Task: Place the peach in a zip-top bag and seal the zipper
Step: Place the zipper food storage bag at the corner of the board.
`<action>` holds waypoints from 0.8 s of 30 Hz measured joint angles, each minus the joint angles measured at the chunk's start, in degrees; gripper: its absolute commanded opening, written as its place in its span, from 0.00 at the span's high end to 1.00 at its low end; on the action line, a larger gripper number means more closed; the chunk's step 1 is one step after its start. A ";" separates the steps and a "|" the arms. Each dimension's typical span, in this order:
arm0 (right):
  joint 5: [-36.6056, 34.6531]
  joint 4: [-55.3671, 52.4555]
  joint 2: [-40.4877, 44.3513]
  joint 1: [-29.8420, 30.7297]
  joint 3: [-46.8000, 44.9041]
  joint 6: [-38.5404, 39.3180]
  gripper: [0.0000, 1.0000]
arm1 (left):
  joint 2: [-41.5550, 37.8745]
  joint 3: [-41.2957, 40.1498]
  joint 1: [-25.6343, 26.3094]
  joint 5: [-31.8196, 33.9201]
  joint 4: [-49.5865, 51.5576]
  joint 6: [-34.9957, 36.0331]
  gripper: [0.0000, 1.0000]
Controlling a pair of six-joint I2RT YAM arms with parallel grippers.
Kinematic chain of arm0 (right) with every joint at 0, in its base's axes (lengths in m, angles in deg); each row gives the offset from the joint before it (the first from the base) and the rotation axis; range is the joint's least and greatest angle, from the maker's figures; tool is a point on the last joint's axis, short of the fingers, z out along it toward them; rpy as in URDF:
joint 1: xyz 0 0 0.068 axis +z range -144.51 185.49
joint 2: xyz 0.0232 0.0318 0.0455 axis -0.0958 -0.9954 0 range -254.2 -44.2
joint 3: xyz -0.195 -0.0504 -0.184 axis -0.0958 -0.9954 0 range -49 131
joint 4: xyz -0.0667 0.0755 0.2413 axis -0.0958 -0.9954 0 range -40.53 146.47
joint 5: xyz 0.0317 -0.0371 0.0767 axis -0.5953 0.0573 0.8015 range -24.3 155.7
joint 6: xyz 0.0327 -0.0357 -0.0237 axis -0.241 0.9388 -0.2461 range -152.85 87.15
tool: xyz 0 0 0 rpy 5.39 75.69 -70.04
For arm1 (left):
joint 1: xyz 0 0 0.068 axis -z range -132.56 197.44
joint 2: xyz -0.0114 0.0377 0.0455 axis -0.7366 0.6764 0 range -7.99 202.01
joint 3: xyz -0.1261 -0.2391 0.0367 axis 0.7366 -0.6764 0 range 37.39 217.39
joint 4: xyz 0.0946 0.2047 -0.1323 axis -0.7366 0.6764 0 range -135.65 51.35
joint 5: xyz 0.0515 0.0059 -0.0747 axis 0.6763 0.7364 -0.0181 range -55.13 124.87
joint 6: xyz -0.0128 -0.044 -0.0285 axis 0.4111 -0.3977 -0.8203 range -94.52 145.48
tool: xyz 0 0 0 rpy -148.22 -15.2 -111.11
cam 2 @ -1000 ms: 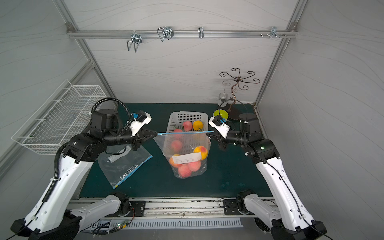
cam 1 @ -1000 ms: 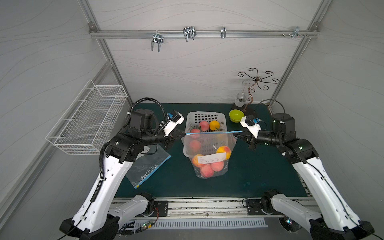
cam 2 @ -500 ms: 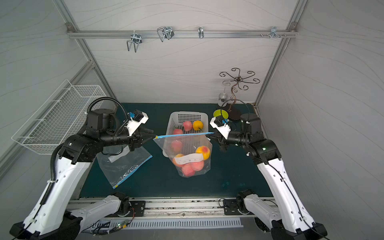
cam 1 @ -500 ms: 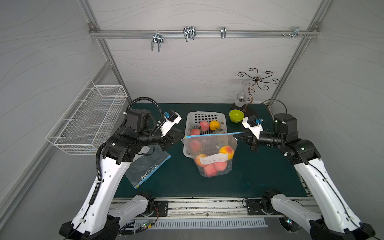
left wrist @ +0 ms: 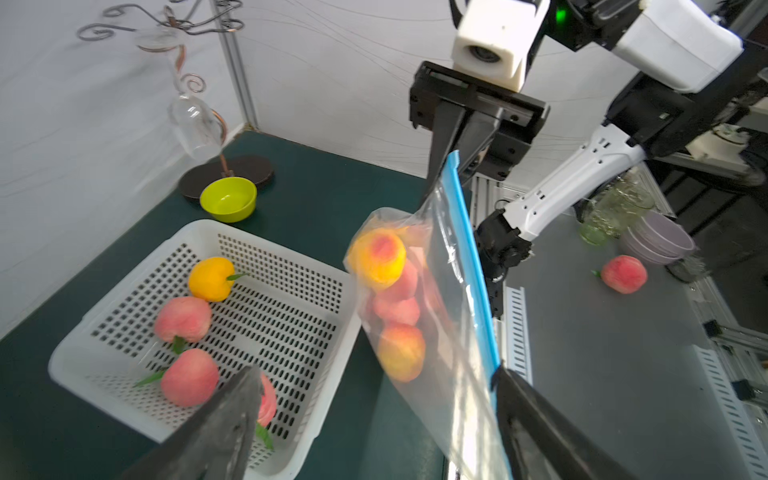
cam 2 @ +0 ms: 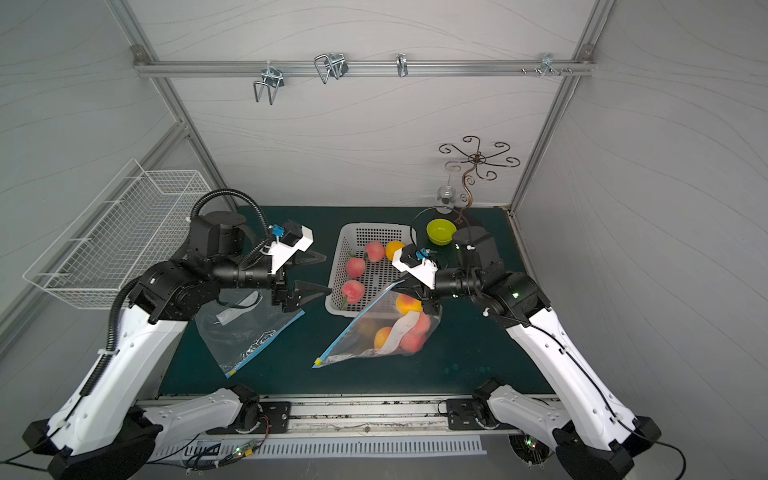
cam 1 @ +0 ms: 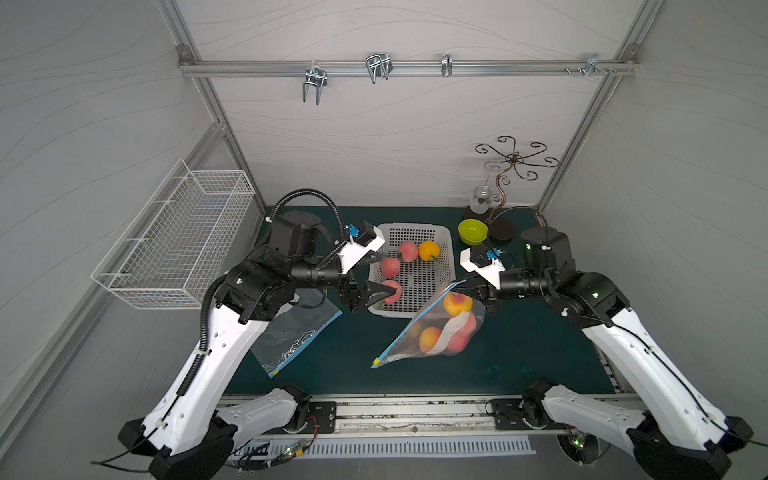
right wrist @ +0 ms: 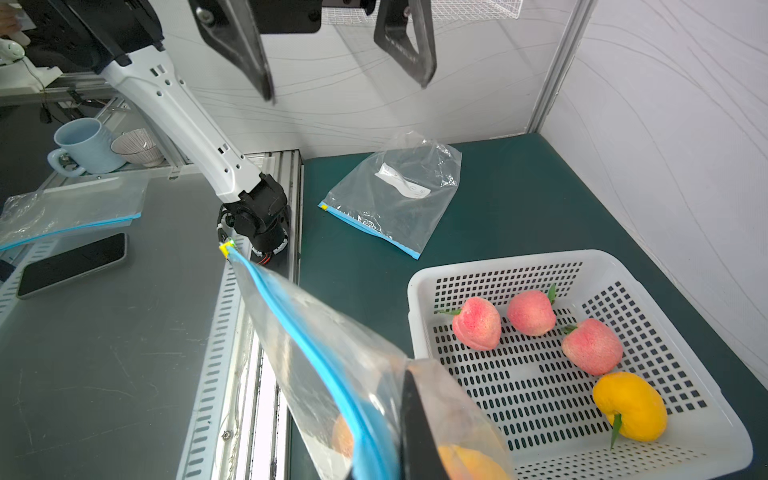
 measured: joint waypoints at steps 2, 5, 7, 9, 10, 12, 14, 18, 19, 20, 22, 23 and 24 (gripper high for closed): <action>-1.81 -0.04 -0.94 1.36 0.70 -0.20 1.00 | 0.59 -0.37 2.23 0.50 -0.66 -0.68 0.04; -3.58 -0.04 -2.08 2.54 1.16 -0.26 1.00 | 1.31 -0.98 5.18 2.21 -0.94 -1.14 0.04; -4.42 -0.11 -2.47 3.04 1.16 -0.28 1.00 | 1.86 -1.60 6.38 3.69 -1.07 -1.27 0.04; -4.87 -0.11 -2.64 3.45 1.16 -0.28 1.00 | 2.38 -2.64 6.91 5.60 -1.42 -1.38 0.04; -4.98 -0.11 -2.64 3.61 1.16 -0.28 1.00 | 2.60 -3.15 6.91 6.51 -1.60 -1.38 0.04; -5.27 -0.11 -2.64 3.85 1.16 -0.28 1.00 | 3.15 -4.09 6.93 8.09 -1.86 -1.36 0.06; -5.55 -0.11 -2.71 3.93 1.16 -0.31 1.00 | 3.78 -4.42 6.95 8.87 -1.77 -1.11 0.10; -5.97 -0.11 -2.91 4.02 1.16 -0.70 1.00 | 5.22 -4.44 7.58 9.77 -0.85 -0.15 0.56; -6.08 -0.09 -2.93 4.02 1.16 -0.76 1.00 | 5.57 -4.44 7.69 9.92 -0.57 -0.11 0.71; -6.23 -0.11 -2.97 4.04 1.16 -0.85 1.00 | 5.95 -4.44 7.78 9.88 -0.24 0.07 0.87; -6.75 -0.11 -2.99 4.04 1.16 -1.09 1.00 | 6.51 -4.28 7.85 8.96 0.48 0.04 1.00; -7.08 -0.09 -2.97 4.02 1.16 -1.22 0.97 | 6.58 -4.22 7.85 8.33 0.50 0.07 1.00; -7.48 -0.04 -2.95 4.02 1.16 -1.31 0.87 | 6.58 -4.04 7.85 7.48 0.48 -0.17 1.00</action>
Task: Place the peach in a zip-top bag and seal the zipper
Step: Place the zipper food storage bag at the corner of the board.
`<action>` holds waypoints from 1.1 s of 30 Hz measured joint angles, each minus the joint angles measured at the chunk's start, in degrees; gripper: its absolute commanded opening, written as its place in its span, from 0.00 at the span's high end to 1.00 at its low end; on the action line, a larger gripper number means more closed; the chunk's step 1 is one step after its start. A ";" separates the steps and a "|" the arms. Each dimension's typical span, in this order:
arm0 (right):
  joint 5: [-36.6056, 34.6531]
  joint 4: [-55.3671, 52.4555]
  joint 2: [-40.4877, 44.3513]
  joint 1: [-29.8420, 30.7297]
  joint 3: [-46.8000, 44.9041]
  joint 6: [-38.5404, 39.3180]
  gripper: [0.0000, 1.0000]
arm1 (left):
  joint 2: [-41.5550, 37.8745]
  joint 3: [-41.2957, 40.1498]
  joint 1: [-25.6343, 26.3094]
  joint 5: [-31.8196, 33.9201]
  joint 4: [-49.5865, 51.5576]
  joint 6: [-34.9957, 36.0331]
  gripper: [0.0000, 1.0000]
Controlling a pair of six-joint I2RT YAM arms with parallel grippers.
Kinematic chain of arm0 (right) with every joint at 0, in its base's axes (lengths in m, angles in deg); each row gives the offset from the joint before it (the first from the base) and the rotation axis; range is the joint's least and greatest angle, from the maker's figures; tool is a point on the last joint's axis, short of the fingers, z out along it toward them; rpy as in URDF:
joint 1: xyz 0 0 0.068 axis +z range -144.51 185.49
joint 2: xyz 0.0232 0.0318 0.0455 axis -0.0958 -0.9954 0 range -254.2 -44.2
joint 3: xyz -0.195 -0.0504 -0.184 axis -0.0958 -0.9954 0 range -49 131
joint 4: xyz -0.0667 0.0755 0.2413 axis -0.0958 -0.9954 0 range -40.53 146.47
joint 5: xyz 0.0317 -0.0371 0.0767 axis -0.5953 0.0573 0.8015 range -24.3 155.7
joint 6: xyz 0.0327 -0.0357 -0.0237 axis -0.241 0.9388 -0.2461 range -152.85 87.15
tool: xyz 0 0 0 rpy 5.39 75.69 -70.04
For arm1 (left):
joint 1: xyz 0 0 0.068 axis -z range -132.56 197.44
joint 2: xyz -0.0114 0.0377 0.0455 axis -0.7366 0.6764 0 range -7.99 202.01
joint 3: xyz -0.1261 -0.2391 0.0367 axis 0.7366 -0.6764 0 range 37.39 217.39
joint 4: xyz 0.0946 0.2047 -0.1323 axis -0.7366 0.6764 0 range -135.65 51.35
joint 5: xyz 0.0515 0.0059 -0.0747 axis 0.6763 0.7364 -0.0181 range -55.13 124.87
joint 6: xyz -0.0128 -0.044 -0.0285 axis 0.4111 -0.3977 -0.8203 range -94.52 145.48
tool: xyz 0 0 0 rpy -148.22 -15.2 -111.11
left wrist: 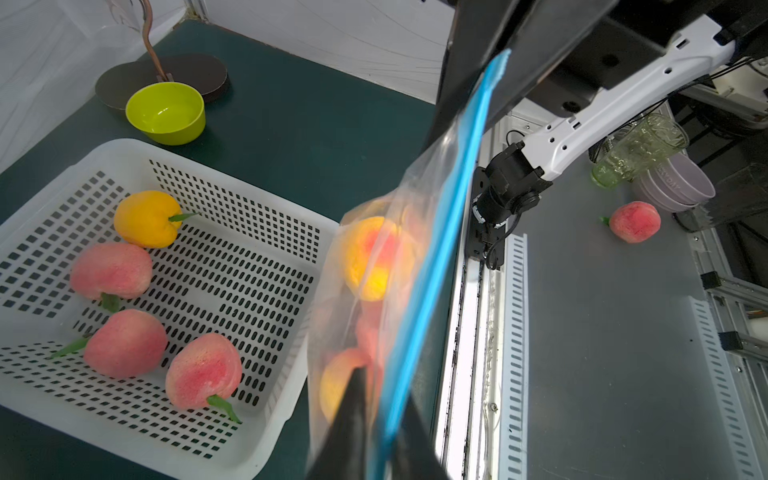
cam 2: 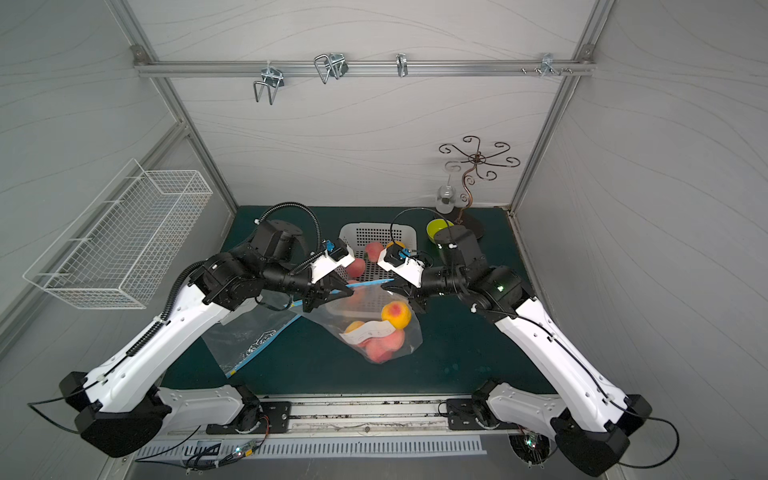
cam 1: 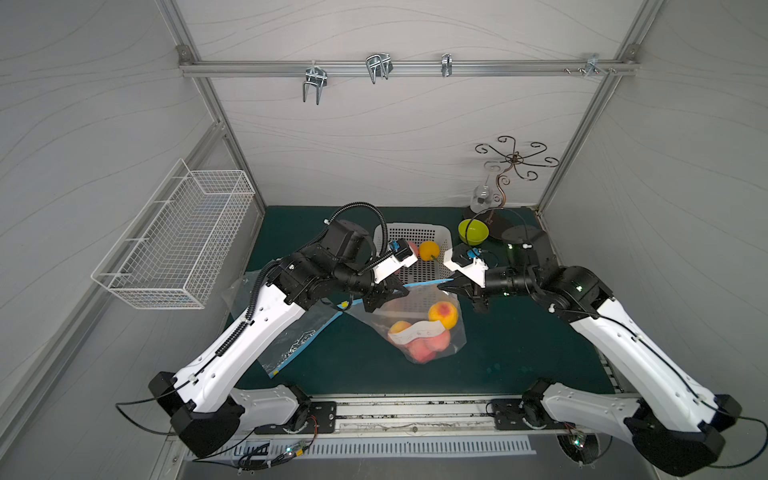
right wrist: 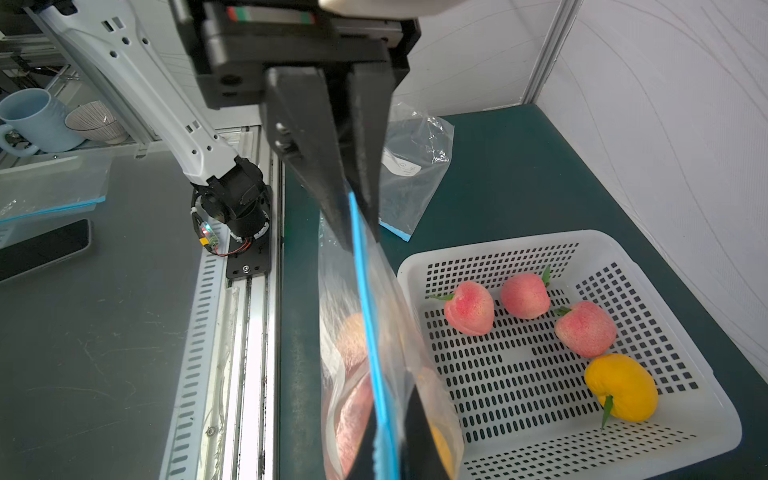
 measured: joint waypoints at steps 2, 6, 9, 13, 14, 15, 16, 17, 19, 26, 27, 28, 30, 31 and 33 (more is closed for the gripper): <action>-1.16 0.55 0.24 0.02 -0.02 -0.79 0.62 | -0.46 0.24 0.02 -1.31 -0.66 -0.85 1.00; -4.22 2.82 2.60 0.00 -1.07 -1.73 0.41 | -2.08 1.07 0.04 -2.78 -3.80 -3.69 1.00; -6.86 3.98 5.70 0.00 -2.29 -2.19 0.37 | -2.01 4.31 0.04 -2.93 -6.21 -6.71 1.00; -10.58 5.60 9.31 -0.59 -3.30 -3.06 0.34 | -1.62 9.46 0.04 -1.86 -9.66 -10.58 1.00; -11.43 6.01 10.08 -0.85 -3.58 -3.30 0.34 | -1.62 10.45 0.04 -0.85 -10.58 -11.26 1.00; -12.17 6.23 10.73 -1.18 -3.80 -3.48 0.34 | -1.62 11.28 0.04 0.46 -11.21 -11.80 1.00; -12.83 6.45 11.41 -1.62 -4.07 -3.72 0.34 | -1.62 12.11 0.04 2.21 -11.82 -12.22 1.00; -13.55 6.54 12.04 -2.10 -4.33 -3.91 0.34 | -1.62 12.90 0.04 4.44 -12.22 -12.46 1.00; -14.36 6.69 13.00 -2.91 -4.85 -4.28 0.34 | -1.55 14.29 -0.02 9.35 -12.24 -12.59 1.00; -16.61 6.80 14.53 -3.72 -5.99 -4.87 0.33 | -0.74 16.39 -4.57 24.83 -12.68 -12.20 1.00; -16.83 6.80 14.64 -3.74 -6.08 -4.92 0.33 | -0.66 16.39 -5.55 25.75 -12.66 -12.04 1.00; -16.96 6.80 14.73 -3.80 -6.14 -4.92 0.33 | -0.55 16.39 -6.58 27.26 -12.66 -11.82 1.00; -17.29 6.80 14.75 -3.89 -6.14 -4.94 0.33 | -0.39 16.39 -8.31 29.16 -12.81 -11.13 1.00; -17.33 6.78 14.73 -3.98 -6.14 -4.94 0.33 | -0.31 16.39 -9.25 30.32 -13.05 -10.60 1.00; -17.38 6.78 14.67 -4.04 -6.14 -4.94 0.33 | -0.11 16.39 -10.78 32.02 -13.55 -9.88 1.00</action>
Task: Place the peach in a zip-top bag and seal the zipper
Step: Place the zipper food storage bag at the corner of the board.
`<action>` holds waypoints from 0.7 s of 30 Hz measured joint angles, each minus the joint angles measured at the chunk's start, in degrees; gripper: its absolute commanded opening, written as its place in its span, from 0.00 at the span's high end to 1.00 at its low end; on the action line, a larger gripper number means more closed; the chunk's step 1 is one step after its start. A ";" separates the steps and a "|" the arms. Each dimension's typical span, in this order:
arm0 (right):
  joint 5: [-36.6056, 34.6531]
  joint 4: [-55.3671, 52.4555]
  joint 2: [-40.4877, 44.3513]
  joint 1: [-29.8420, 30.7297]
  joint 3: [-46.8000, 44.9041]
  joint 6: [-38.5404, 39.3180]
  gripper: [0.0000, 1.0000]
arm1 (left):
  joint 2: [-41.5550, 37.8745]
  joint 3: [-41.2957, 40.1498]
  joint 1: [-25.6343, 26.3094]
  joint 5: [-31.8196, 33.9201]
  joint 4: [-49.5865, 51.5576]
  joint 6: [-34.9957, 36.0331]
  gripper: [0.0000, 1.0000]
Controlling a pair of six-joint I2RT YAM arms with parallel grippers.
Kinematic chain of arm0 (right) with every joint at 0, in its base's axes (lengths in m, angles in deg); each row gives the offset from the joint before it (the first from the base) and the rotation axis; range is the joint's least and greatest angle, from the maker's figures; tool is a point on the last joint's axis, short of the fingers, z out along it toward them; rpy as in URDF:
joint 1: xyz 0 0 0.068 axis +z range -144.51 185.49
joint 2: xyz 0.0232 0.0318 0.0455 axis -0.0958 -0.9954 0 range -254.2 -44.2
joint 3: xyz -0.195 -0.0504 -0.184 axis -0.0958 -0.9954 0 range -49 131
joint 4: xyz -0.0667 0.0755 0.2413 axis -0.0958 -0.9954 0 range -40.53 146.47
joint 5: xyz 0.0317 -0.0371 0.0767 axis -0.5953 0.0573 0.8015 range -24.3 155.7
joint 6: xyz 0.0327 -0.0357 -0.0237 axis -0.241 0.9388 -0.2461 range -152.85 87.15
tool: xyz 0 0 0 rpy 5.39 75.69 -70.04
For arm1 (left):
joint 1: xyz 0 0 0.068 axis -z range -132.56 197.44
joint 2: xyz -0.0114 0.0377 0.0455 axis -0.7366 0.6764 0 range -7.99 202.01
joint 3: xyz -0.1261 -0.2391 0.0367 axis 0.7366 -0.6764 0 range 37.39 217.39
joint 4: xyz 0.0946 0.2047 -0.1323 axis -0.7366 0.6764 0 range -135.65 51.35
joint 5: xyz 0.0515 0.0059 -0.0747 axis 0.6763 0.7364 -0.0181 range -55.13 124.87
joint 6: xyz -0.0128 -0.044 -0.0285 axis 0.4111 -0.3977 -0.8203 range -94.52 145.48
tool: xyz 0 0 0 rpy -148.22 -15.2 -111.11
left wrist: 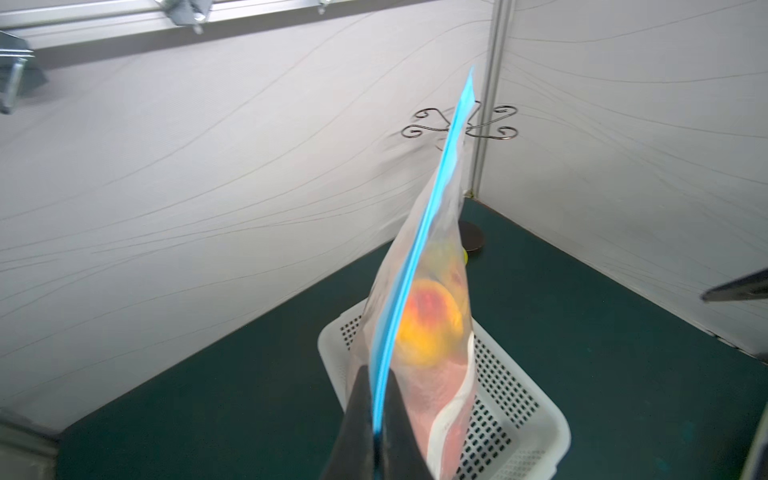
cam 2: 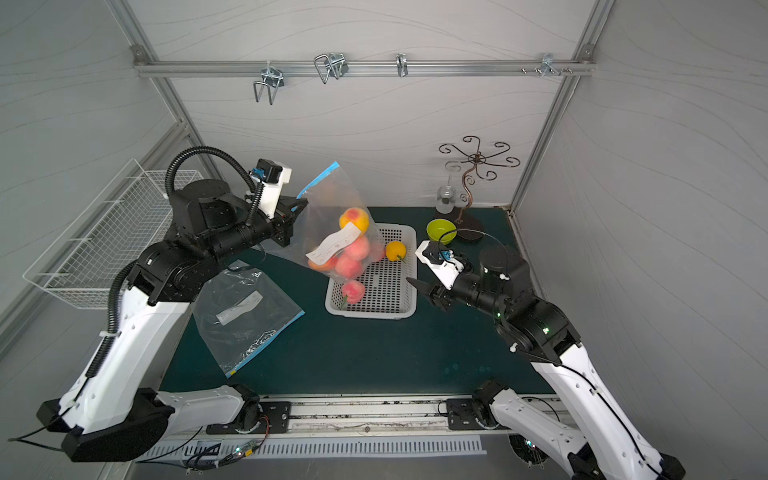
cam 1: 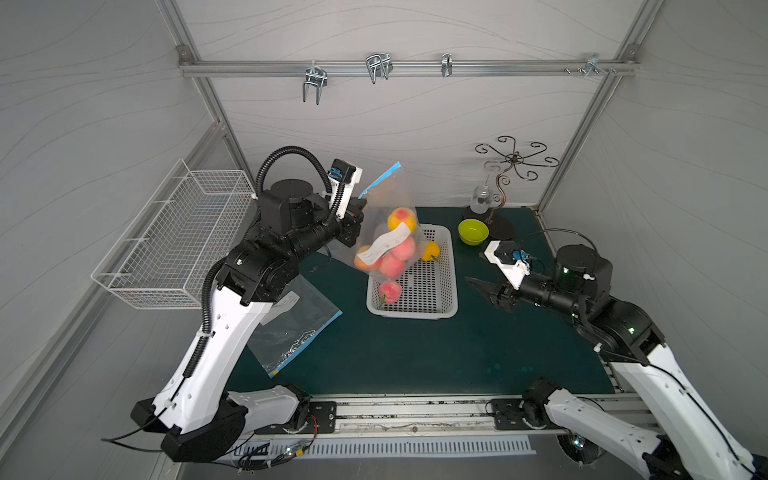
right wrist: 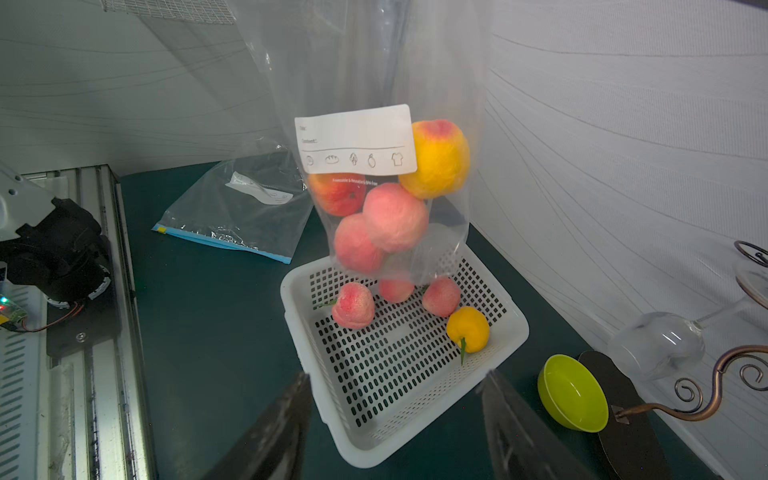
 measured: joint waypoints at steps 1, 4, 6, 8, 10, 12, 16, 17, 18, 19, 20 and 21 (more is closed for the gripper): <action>0.00 0.00 -0.07 -0.04 0.00 -0.02 0.34 | 0.22 0.11 -1.09 0.46 -0.28 0.42 1.00; 0.09 0.00 -0.37 -0.04 -0.17 -0.07 0.34 | 1.38 0.79 -4.20 1.18 -1.20 0.96 1.00; 0.13 -0.07 -0.55 -0.04 -0.57 -0.35 0.34 | 2.29 1.14 -6.49 1.29 -2.12 0.98 1.00; 0.13 -0.28 -0.90 -0.04 -0.98 -0.48 0.34 | 3.32 1.25 -8.57 1.22 -2.99 0.92 1.00; 0.13 -0.59 -1.18 -0.04 -1.40 -0.57 0.34 | 4.35 1.25 -10.25 1.07 -3.54 0.70 1.00; 0.17 -0.98 -1.31 -0.04 -1.79 -0.70 0.34 | 5.35 1.07 -11.78 0.87 -4.33 0.42 1.00; 0.35 -1.77 -1.29 -0.04 -2.40 -1.01 0.34 | 6.97 -1.29 -14.51 1.01 -7.39 -0.79 1.00; 0.42 -1.88 -1.29 -0.04 -2.51 -1.03 0.34 | 7.48 -2.05 -15.21 1.27 -8.17 -1.09 1.00; 0.48 -2.05 -1.29 -0.04 -2.60 -1.03 0.34 | 8.04 -2.78 -15.76 1.55 -8.98 -1.42 1.00; 0.57 -2.16 -1.29 -0.04 -2.67 -1.03 0.34 | 8.76 -3.67 -16.41 1.73 -9.94 -1.88 1.00; 0.61 -2.25 -1.29 -0.04 -2.69 -1.03 0.34 | 9.53 -4.59 -17.00 1.77 -10.82 -2.38 1.00; 0.61 -2.32 -1.31 -0.04 -2.73 -1.03 0.34 | 10.25 -5.22 -17.38 1.79 -11.37 -2.78 1.00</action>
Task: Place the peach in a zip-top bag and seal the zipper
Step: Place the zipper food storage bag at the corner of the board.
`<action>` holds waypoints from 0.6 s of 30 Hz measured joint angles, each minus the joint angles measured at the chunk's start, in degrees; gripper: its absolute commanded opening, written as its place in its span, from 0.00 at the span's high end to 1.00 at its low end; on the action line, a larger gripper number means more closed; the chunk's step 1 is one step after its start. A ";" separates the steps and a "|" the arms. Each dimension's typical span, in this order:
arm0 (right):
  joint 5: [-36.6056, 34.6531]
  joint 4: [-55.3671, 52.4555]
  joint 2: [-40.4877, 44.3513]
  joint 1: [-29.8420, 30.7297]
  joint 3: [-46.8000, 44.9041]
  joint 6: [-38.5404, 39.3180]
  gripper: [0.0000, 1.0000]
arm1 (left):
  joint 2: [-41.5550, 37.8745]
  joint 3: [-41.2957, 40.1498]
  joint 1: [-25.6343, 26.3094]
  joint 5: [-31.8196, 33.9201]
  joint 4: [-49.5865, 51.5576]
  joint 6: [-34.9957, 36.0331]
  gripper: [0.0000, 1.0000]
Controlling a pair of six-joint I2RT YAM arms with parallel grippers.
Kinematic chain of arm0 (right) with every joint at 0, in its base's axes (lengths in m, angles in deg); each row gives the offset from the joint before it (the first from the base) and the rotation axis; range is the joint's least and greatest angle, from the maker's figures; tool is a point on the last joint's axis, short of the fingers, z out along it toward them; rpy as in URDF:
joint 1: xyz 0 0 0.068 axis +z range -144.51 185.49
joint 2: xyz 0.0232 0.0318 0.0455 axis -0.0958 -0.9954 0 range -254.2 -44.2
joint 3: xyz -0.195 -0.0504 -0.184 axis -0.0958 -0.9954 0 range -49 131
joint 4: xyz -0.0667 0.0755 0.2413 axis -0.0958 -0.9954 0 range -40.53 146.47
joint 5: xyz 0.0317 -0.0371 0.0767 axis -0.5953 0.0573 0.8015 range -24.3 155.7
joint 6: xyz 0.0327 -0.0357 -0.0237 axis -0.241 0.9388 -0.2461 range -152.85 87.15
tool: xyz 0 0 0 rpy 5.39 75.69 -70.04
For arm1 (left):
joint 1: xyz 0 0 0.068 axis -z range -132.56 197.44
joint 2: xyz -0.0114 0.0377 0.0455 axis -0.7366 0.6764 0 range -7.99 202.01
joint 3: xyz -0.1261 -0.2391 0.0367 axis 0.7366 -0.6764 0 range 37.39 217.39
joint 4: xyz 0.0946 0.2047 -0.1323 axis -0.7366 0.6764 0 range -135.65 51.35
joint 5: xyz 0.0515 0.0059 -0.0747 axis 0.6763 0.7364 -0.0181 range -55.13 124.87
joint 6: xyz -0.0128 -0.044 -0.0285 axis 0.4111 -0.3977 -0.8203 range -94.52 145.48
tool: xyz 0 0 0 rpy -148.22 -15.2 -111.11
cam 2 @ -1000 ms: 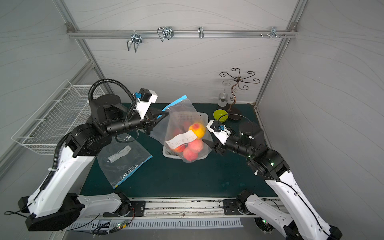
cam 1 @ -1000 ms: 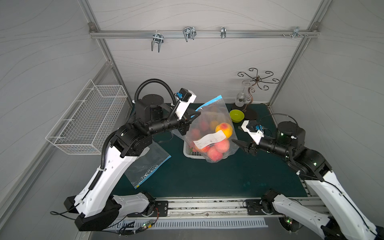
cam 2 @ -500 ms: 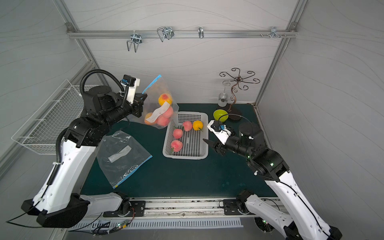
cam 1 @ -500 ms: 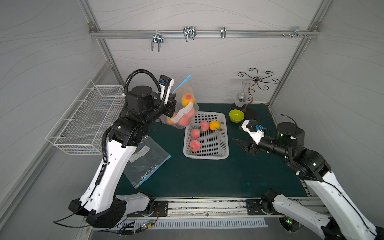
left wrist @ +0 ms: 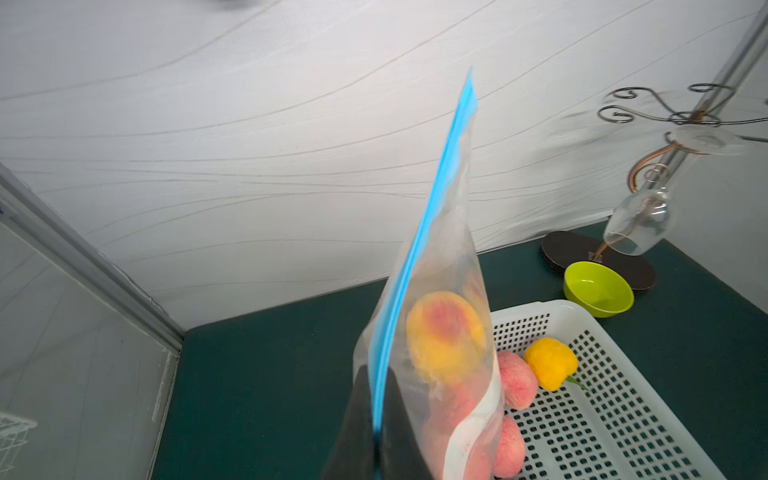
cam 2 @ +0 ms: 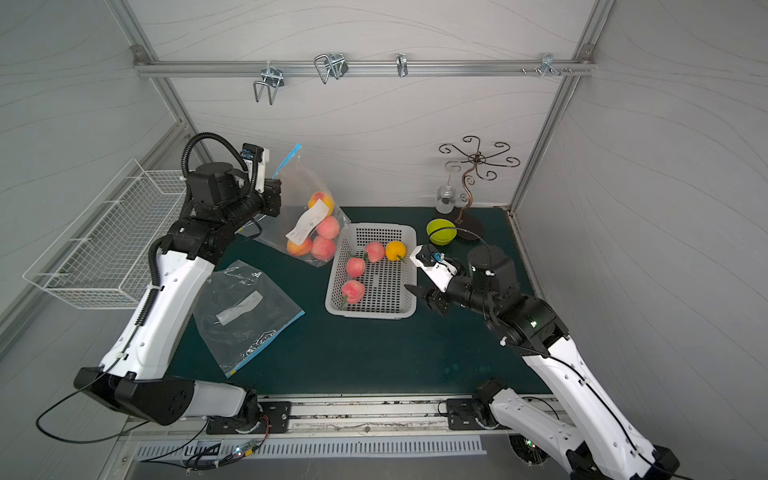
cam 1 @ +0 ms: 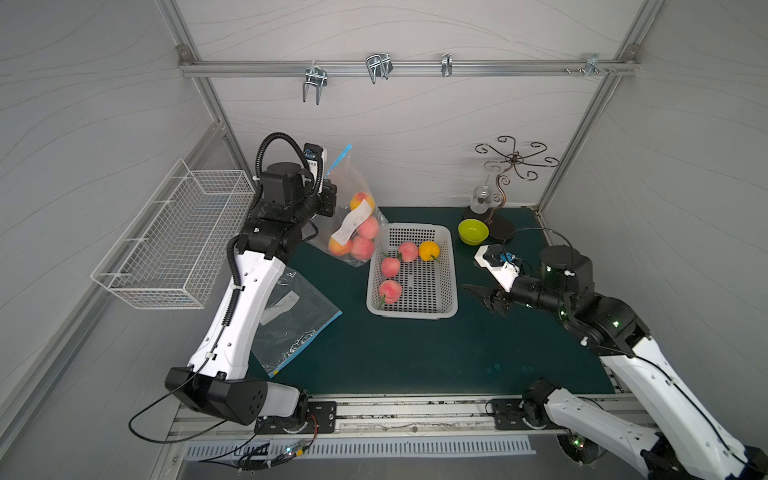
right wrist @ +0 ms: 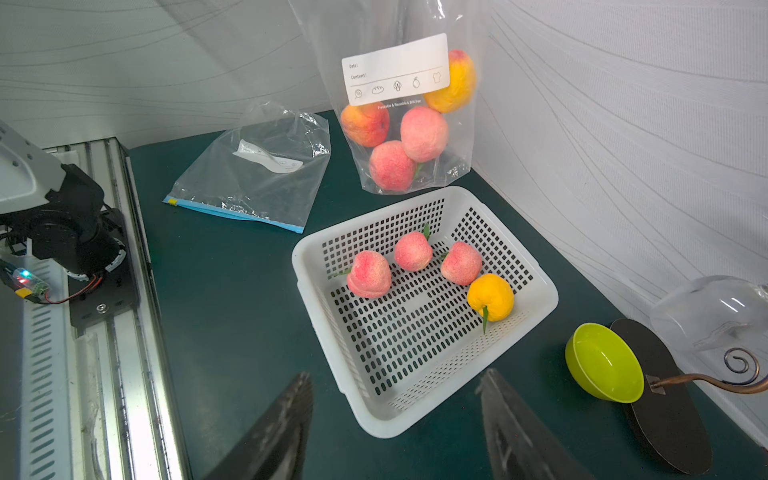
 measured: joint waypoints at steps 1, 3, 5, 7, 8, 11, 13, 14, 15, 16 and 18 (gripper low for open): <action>0.02 -0.11 0.00 0.00 -0.07 -0.02 0.34 | 0.94 -0.70 -0.33 0.07 -0.55 -0.48 1.00; 0.04 -0.26 0.00 0.00 -0.13 -0.02 0.34 | 2.84 -1.99 -0.85 0.31 -1.95 -1.42 1.00; 0.15 -0.37 -0.04 0.00 -0.15 -0.02 0.35 | 4.20 -3.54 -1.33 0.92 -3.58 -2.32 1.00; 0.24 -0.48 -0.11 0.00 -0.15 -0.02 0.35 | 5.03 -5.35 -1.84 2.01 -5.01 -3.15 1.00; 0.33 -0.61 -0.15 0.00 -0.17 -0.02 0.35 | 5.60 -6.10 -2.10 2.40 -5.64 -3.67 1.00; 0.44 -0.70 -0.31 0.00 -0.17 -0.02 0.34 | 8.33 -6.71 -3.32 3.48 -7.19 -5.20 1.00; 0.48 -0.70 -0.37 0.00 -0.22 -0.04 0.34 | 10.84 -6.88 -4.33 4.20 -8.50 -6.27 1.00; 0.48 -0.70 -0.37 0.00 -0.24 -0.04 0.34 | 12.41 -7.02 -4.85 4.74 -9.16 -6.93 1.00; 0.50 -0.70 -0.39 0.00 -0.26 -0.09 0.34 | 13.66 -7.19 -5.20 5.11 -9.57 -7.34 1.00; 0.50 -0.70 -0.44 0.00 -0.28 -0.28 0.34 | 15.43 -7.30 -5.66 5.73 -9.88 -7.91 1.00; 0.50 -0.70 -0.61 0.00 -0.31 -0.50 0.34 | 18.67 -7.32 -6.56 6.88 -10.19 -8.94 1.00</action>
